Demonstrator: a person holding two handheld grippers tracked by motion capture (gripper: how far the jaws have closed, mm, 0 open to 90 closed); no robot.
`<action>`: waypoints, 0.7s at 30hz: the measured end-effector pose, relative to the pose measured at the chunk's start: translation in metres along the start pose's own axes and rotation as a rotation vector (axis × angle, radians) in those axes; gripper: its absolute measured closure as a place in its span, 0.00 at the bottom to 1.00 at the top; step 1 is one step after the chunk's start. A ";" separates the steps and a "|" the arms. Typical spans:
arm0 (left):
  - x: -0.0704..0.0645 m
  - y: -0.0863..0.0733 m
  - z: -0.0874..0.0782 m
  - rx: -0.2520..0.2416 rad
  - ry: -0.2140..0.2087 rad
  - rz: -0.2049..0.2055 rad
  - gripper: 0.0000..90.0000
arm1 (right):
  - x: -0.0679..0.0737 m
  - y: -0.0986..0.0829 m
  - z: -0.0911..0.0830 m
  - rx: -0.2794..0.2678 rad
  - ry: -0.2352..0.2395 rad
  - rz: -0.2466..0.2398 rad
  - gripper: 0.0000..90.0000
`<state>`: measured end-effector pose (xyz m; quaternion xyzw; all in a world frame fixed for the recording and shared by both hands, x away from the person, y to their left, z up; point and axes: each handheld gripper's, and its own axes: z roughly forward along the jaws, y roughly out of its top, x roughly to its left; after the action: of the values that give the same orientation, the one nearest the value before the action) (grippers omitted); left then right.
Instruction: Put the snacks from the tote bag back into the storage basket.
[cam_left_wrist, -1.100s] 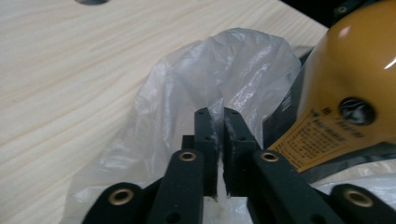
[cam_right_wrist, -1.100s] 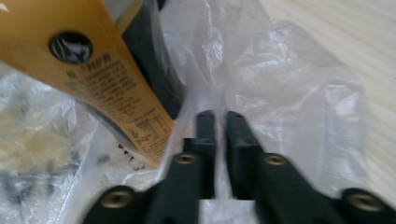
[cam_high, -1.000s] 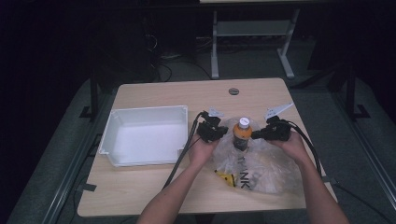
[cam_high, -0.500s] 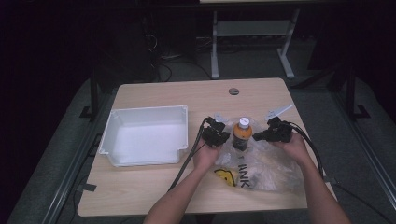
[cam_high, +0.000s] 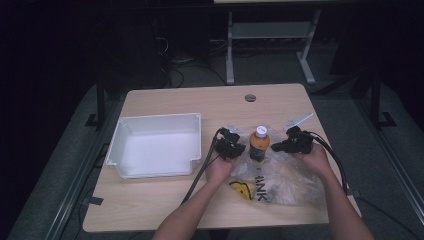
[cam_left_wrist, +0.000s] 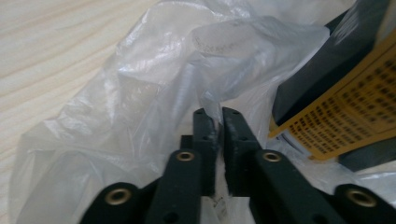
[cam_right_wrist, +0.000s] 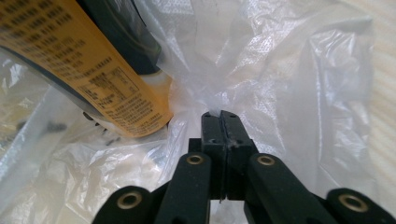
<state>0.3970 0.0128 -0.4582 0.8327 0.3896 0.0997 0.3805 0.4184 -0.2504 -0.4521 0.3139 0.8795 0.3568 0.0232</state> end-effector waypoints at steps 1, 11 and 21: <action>0.000 0.002 -0.004 -0.007 -0.005 0.004 0.90 | 0.001 0.001 -0.002 -0.004 -0.008 0.017 0.91; 0.000 0.009 -0.029 -0.040 -0.012 0.055 0.87 | 0.008 0.002 -0.032 -0.077 -0.057 0.041 0.70; 0.002 0.015 -0.053 -0.056 -0.030 0.116 0.82 | 0.018 -0.006 -0.057 -0.148 -0.069 0.078 0.55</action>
<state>0.3824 0.0380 -0.4109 0.8444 0.3319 0.1200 0.4031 0.3858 -0.2782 -0.4103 0.3576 0.8365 0.4103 0.0627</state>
